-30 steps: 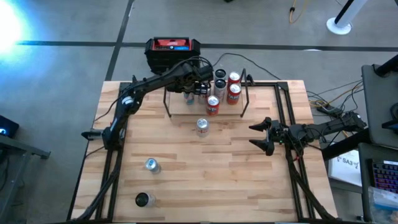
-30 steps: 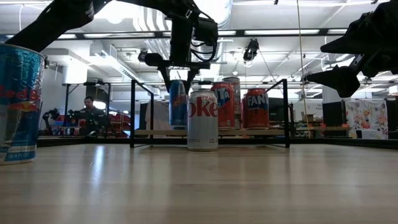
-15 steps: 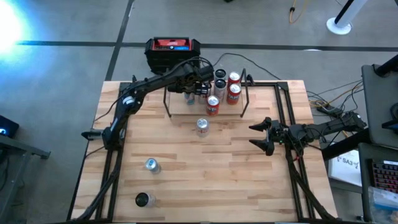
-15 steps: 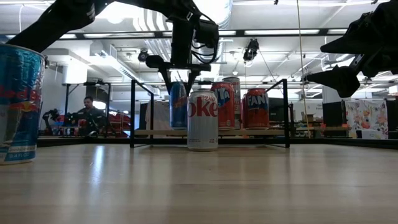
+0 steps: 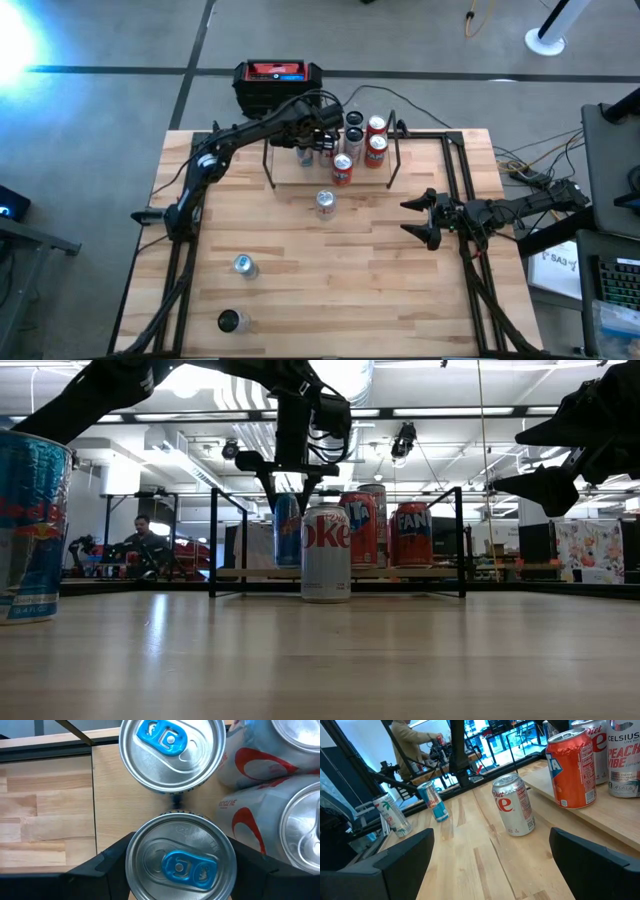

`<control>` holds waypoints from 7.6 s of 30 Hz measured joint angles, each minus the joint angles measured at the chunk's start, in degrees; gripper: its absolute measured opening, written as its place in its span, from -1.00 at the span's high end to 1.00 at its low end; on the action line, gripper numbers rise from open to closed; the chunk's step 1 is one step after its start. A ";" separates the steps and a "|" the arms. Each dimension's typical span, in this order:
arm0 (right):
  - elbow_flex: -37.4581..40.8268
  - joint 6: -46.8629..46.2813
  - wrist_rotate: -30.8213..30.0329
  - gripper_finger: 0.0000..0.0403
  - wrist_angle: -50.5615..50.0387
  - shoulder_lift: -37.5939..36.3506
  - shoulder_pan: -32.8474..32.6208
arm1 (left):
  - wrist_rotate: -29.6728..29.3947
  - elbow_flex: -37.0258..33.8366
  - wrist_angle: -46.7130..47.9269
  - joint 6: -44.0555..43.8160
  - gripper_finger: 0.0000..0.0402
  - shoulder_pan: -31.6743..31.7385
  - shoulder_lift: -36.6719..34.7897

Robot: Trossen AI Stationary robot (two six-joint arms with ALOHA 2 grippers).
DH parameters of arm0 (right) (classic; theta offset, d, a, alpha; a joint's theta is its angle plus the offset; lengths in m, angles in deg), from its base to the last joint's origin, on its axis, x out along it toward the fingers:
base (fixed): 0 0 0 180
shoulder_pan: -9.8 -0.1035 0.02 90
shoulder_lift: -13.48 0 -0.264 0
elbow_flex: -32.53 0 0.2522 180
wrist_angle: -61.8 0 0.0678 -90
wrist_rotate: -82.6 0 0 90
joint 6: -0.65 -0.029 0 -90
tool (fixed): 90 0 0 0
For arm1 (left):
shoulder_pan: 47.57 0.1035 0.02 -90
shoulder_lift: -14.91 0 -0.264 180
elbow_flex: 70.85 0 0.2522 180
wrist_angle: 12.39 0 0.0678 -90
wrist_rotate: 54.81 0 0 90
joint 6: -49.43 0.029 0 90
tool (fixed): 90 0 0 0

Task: Place canned beverage on shelf
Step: Put the top blue soda can on the shelf aligned with the other blue soda can, then put the blue soda can on the shelf aligned with the other blue soda can

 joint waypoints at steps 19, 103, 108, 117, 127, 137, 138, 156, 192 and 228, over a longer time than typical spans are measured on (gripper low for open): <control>-0.01 -0.01 0.00 -0.89 0.00 0.00 0.00 | -0.39 0.00 -0.09 0.02 -0.36 0.16 -0.02; -0.01 -0.01 0.00 -0.89 0.00 -0.02 0.01 | 26.53 -42.98 1.76 -114.56 -0.39 -49.04 -31.22; -0.01 -0.01 0.00 -0.89 0.00 -0.02 -0.01 | 25.38 -44.84 0.81 -114.72 -0.39 -49.02 -31.62; 0.01 -0.01 0.00 -0.89 0.00 -0.02 -0.01 | 25.38 -49.50 -1.77 -116.28 -0.39 -49.04 -31.83; -0.01 -0.01 0.00 -0.89 0.00 -0.02 0.01 | 25.79 -55.75 -8.10 -117.14 -0.39 -49.17 -33.49; -0.01 0.00 0.00 -0.89 0.00 -0.02 0.01 | 22.53 -57.23 -10.81 -112.73 -0.07 -50.68 -33.99; 0.01 -0.01 0.00 -0.89 0.00 -0.02 -0.02 | 22.51 -57.27 -10.84 -112.67 -0.07 -50.82 -33.99; 0.00 0.00 0.00 -0.89 0.00 -0.01 0.01 | 16.52 -56.22 -12.54 -70.72 -0.07 -40.31 -38.82; 0.00 -0.01 0.00 -0.89 0.00 -0.02 0.00 | 13.70 -5.45 5.42 3.44 -0.07 -7.81 -7.32; 0.00 -0.01 0.00 -0.89 0.00 -0.02 0.00 | 13.42 -4.04 4.06 1.44 -0.10 -2.84 -3.58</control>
